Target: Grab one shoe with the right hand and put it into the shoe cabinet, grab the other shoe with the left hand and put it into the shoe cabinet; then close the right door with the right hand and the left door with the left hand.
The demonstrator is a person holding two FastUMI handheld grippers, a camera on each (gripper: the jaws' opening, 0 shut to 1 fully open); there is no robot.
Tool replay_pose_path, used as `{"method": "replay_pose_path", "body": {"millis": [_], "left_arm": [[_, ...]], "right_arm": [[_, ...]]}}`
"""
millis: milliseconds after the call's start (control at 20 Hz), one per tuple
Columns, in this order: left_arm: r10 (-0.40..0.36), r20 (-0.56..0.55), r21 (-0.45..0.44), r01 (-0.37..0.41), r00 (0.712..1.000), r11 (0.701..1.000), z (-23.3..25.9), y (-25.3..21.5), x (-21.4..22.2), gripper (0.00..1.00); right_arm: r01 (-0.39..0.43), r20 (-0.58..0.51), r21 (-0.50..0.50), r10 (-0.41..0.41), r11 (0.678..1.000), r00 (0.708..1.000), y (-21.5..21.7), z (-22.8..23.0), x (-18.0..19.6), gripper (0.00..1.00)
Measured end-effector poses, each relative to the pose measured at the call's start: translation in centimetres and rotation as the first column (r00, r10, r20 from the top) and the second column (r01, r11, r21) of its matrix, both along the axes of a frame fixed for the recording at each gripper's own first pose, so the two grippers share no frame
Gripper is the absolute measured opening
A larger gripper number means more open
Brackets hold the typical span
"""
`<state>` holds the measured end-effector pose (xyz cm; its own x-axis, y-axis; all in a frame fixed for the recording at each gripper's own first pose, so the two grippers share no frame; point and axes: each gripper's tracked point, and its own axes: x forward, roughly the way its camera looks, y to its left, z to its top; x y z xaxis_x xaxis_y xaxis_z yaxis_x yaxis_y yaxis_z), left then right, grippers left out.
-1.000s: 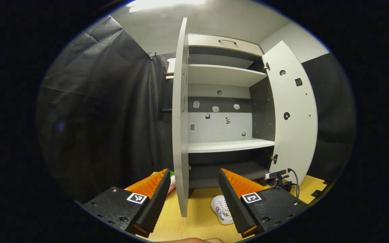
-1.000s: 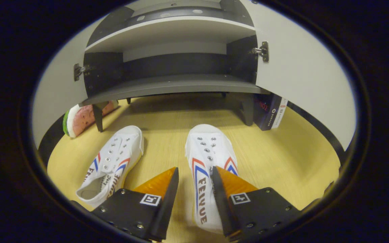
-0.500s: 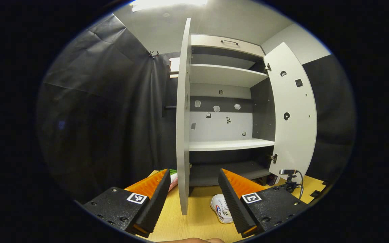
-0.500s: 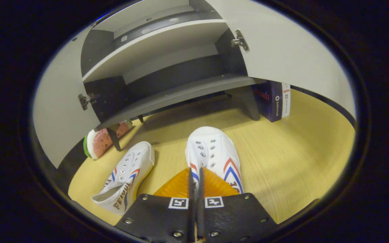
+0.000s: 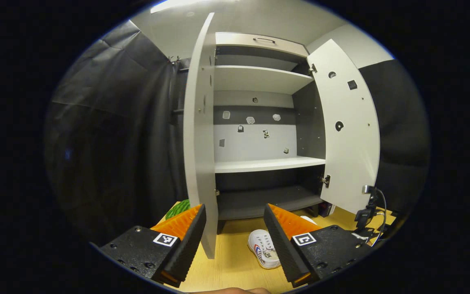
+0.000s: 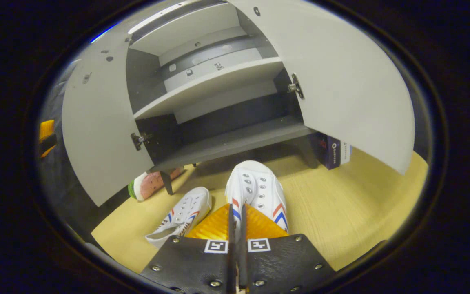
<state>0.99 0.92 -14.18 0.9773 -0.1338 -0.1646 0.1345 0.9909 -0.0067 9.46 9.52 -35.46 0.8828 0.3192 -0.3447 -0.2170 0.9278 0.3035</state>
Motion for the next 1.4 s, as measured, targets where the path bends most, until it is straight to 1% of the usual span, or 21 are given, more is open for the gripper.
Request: {"method": "replay_pose_path", "body": {"millis": [150, 250, 350, 450, 600, 750, 900, 1050, 1100, 1300, 1400], "left_arm": [[-0.011, 0.001, -0.003, 0.011, 1.000, 1.000, -0.5, -0.9, 0.8, 0.87], [-0.013, -0.004, -0.002, 0.013, 1.000, 1.000, -0.9, -1.2, 1.6, 0.87], [-0.009, -0.005, -0.004, 0.009, 1.000, 1.000, -0.8, -1.2, 2.3, 0.87], [0.002, 0.015, -0.009, -0.002, 1.000, 1.000, -0.3, -1.1, 3.1, 0.87], [0.006, 0.056, -0.016, -0.005, 0.998, 1.000, 0.6, -1.2, 3.8, 0.87], [0.004, 0.079, -0.022, -0.002, 0.997, 1.000, 1.0, -1.3, 4.4, 0.87], [0.013, 0.085, -0.037, -0.010, 0.996, 0.999, 0.9, -0.9, 5.2, 0.87], [0.016, 0.069, -0.044, -0.013, 0.997, 0.999, 0.1, -0.6, 5.8, 0.87], [-0.001, 0.070, -0.045, 0.004, 0.998, 0.999, 0.0, -0.8, 5.9, 0.87], [-0.015, 0.075, -0.058, 0.020, 0.997, 0.998, -0.2, -0.8, 5.7, 0.87], [-0.015, 0.086, -0.059, 0.020, 0.996, 0.998, -0.2, -0.8, 5.8, 0.87]], "right_arm": [[-0.007, 0.072, -0.018, 0.008, 1.000, 0.997, -0.2, 5.5, -0.1, 0.03], [-0.008, 0.127, -0.066, 0.017, 0.998, 0.992, -0.6, 9.8, 0.3, 0.03], [-0.001, 0.196, -0.103, 0.021, 0.995, 0.980, -0.8, 14.5, 1.3, 0.03], [0.009, 0.243, -0.117, 0.020, 0.993, 0.970, -0.7, 18.9, 2.6, 0.03], [0.044, 0.265, -0.160, 0.000, 0.986, 0.964, -0.7, 24.2, 6.3, 0.03], [0.079, 0.256, -0.188, -0.029, 0.979, 0.966, -0.1, 27.5, 12.1, 0.04], [0.077, 0.201, -0.213, -0.034, 0.974, 0.979, 1.6, 28.3, 18.6, 0.03], [0.066, 0.154, -0.235, -0.029, 0.970, 0.988, 3.3, 27.3, 24.8, 0.03], [0.057, 0.135, -0.242, -0.025, 0.969, 0.991, 3.9, 26.7, 26.6, 0.03], [0.047, 0.083, -0.258, -0.026, 0.965, 0.996, 5.1, 24.4, 31.4, 0.03], [0.059, 0.072, -0.269, -0.041, 0.961, 0.997, 5.0, 23.7, 32.9, 0.03]]}}
